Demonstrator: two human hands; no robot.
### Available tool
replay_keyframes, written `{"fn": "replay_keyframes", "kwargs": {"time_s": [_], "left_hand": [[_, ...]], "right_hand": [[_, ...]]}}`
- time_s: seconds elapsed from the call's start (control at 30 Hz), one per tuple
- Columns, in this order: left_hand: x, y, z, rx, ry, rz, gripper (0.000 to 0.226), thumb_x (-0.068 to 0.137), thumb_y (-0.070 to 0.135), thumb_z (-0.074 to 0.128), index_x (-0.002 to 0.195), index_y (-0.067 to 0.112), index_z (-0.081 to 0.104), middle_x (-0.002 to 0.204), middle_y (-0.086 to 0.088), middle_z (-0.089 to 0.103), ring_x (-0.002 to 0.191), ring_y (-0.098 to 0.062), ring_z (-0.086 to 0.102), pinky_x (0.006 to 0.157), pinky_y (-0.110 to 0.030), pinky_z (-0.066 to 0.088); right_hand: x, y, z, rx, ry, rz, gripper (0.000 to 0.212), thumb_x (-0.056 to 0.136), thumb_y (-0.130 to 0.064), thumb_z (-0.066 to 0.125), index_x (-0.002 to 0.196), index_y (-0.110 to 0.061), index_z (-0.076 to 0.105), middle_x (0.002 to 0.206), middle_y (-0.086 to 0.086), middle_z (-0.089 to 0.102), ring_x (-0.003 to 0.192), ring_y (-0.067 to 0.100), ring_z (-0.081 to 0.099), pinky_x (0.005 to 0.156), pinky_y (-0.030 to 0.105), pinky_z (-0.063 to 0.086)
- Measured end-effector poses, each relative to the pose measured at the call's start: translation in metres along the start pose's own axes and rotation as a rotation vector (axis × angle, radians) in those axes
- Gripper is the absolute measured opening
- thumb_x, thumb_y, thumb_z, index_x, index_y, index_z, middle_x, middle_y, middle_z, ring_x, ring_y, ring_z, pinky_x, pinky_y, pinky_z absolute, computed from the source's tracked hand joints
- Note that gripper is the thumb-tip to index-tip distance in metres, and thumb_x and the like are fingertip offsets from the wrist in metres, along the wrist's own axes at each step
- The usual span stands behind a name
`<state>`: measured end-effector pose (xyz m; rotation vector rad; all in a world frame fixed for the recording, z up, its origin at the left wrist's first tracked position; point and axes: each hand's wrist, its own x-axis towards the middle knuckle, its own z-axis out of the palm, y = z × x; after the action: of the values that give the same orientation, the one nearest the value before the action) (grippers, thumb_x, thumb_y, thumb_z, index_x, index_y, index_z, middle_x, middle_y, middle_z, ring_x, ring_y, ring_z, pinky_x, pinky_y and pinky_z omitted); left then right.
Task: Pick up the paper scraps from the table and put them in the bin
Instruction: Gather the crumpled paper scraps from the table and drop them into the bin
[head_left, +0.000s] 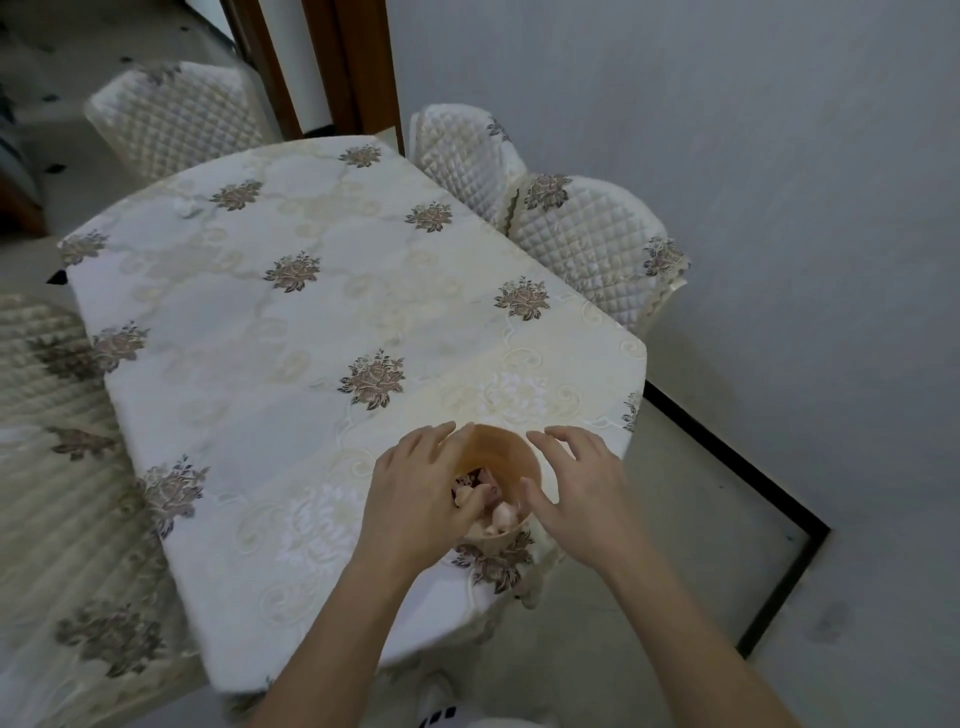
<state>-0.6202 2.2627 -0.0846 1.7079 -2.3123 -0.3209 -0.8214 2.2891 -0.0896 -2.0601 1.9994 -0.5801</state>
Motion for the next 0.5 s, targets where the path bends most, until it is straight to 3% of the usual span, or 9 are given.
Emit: {"fn": "replay_keyframes", "kwargs": {"time_s": [0.5], "left_hand": [[-0.027,-0.017,-0.046,0.125,0.153,-0.014,0.059,0.084,0.056,0.047,0.133,0.025,0.057,0.129,0.003,0.063,0.120,-0.021,0.057,0.101,-0.043,0.044]], "right_hand": [[-0.001,-0.060,-0.018,-0.091,0.103,-0.169,0.053,0.079,-0.041,0.056,0.127,-0.018,0.063,0.125,0.003,0.066,0.123,0.027,0.057,0.103,0.046,0.047]]}}
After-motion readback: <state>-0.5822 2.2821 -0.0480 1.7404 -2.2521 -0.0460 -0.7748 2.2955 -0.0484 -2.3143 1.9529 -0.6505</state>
